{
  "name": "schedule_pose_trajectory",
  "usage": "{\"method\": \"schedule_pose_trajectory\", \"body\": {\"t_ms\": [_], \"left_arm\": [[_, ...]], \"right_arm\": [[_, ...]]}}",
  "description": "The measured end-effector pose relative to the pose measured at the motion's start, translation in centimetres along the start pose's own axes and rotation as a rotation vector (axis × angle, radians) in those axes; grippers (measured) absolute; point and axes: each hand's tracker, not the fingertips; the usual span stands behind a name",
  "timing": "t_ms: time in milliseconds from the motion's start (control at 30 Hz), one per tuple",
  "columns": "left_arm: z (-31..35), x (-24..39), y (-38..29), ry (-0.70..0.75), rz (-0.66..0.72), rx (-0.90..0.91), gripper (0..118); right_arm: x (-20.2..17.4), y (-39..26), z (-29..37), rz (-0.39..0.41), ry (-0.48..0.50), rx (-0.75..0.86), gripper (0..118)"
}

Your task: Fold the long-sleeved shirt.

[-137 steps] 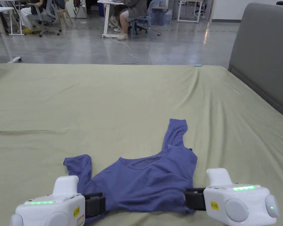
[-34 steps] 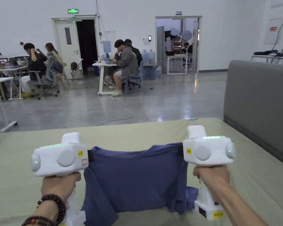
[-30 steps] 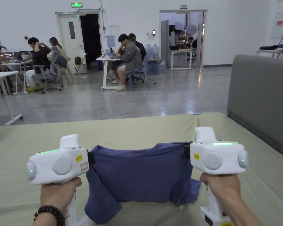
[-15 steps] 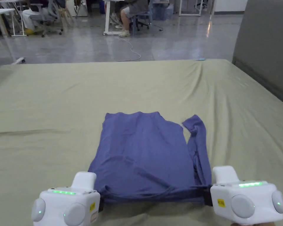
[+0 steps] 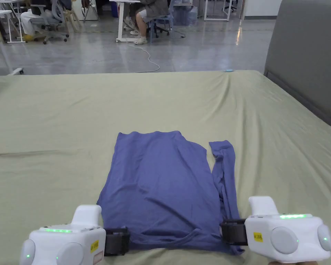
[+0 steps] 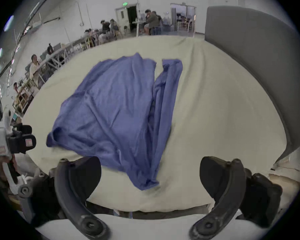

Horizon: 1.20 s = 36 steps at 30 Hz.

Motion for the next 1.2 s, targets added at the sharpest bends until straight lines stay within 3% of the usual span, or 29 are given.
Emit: {"method": "schedule_pose_trajectory", "body": {"t_ms": [100,133,167,200,233,400,433,467,500,533,700,767,800,867,900,967,1033,1200], "left_arm": [[0.6,0.2,0.8,-0.021,0.029,0.037,118],[0.9,0.3,0.9,-0.018,0.056,0.066,109],[1.2,0.4,1.1,-0.033,0.065,0.107,76],[1.1,0.6,1.4,-0.024,0.065,0.107,15],[1.0,1.1,1.7,0.015,0.056,0.103,0],[0.6,1.1,2.0,-0.023,0.055,0.103,0],[0.6,1.2,2.0,-0.02,0.054,0.101,0],[0.5,1.2,2.0,-0.015,0.052,0.096,0],[0.7,1.4,1.9,-0.006,0.045,0.096,0],[0.7,1.4,1.8,-0.005,0.046,0.093,0],[0.0,0.7,2.0,-0.026,0.051,0.076,0],[-0.4,1.0,2.3,-0.026,0.037,0.066,0],[-0.5,1.0,2.4,-0.03,0.037,0.066,0],[-0.8,1.2,2.7,-0.047,0.04,0.064,0],[-1.0,1.5,2.8,-0.052,0.039,0.063,0],[-1.4,1.9,3.5,-0.06,0.013,0.052,0],[-1.9,2.5,4.5,-0.062,-0.019,0.042,0],[-3.4,4.0,10.5,-0.111,-0.061,0.075,0]], "right_arm": [[0.1,0.9,0.9,-0.019,0.001,0.007,108],[0.0,1.0,1.0,-0.021,0.001,0.011,84],[-0.2,1.2,1.0,-0.013,0.003,0.016,35],[-0.6,1.2,0.6,-0.005,-0.017,0.007,0],[-0.8,1.0,0.4,-0.01,-0.025,0.02,0],[-1.3,0.6,0.0,0.0,0.011,-0.005,0],[-1.4,0.6,0.0,-0.006,0.009,-0.008,29],[-1.4,0.5,-0.3,-0.018,0.005,-0.015,69],[-1.3,0.3,-0.9,-0.028,0.009,-0.048,101],[-1.4,0.0,-1.6,-0.018,0.002,-0.097,108],[-2.6,-1.2,-3.9,0.038,-0.048,-0.144,102],[-2.8,-1.6,-5.3,0.078,-0.075,-0.167,91],[-3.1,-1.5,-5.7,0.087,-0.089,-0.162,78],[-3.4,-1.4,-6.9,0.093,-0.105,-0.163,36],[-3.3,-1.3,-7.4,0.095,-0.109,-0.181,26],[-3.7,-1.3,-7.6,0.09,-0.066,-0.192,22],[-4.0,-1.3,-6.8,0.091,-0.065,-0.148,4],[-3.2,-0.5,-6.1,0.069,-0.034,-0.124,4]]}}
